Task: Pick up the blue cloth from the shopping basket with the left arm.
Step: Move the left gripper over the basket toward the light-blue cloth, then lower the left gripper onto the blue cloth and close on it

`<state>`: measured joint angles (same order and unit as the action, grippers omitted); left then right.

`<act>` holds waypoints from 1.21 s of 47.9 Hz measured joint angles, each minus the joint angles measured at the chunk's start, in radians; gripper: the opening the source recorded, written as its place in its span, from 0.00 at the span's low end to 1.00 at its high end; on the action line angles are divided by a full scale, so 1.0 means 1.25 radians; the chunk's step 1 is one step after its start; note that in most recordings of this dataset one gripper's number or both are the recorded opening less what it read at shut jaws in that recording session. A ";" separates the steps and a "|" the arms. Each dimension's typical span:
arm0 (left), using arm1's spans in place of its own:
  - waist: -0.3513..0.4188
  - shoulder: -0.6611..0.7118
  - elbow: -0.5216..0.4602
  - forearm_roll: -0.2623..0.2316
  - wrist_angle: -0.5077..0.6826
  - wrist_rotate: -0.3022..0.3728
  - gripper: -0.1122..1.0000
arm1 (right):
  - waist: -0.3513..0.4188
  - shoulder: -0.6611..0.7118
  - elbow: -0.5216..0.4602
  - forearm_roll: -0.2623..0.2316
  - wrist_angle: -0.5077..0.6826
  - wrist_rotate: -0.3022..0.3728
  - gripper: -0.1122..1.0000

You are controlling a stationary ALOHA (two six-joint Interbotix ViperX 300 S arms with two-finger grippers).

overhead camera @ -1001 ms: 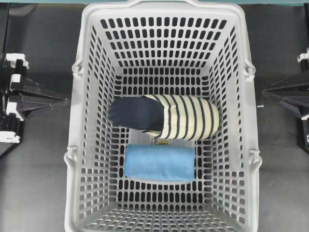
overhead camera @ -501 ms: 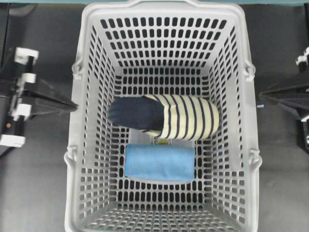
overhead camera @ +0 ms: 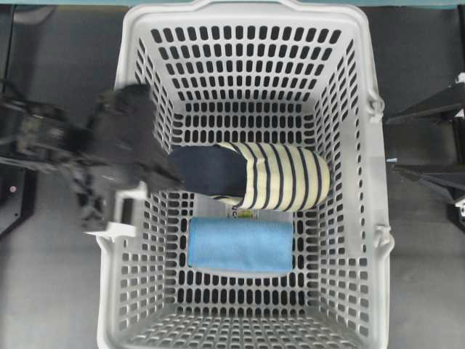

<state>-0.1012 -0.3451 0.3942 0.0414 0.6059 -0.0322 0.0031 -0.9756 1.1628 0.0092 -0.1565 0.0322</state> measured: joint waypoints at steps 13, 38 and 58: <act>-0.034 0.166 -0.118 0.000 0.045 -0.010 0.91 | 0.000 0.000 0.000 0.000 0.000 -0.001 0.78; -0.072 0.426 -0.223 0.001 0.048 -0.016 0.88 | 0.000 0.000 0.001 0.001 0.000 0.000 0.77; -0.072 0.444 -0.198 0.001 0.047 -0.077 0.84 | 0.000 0.000 0.005 0.001 0.000 0.000 0.77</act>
<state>-0.1917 0.2102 0.1473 0.0430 0.6642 -0.1289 0.0031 -0.9756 1.1689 0.0107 -0.1565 0.0322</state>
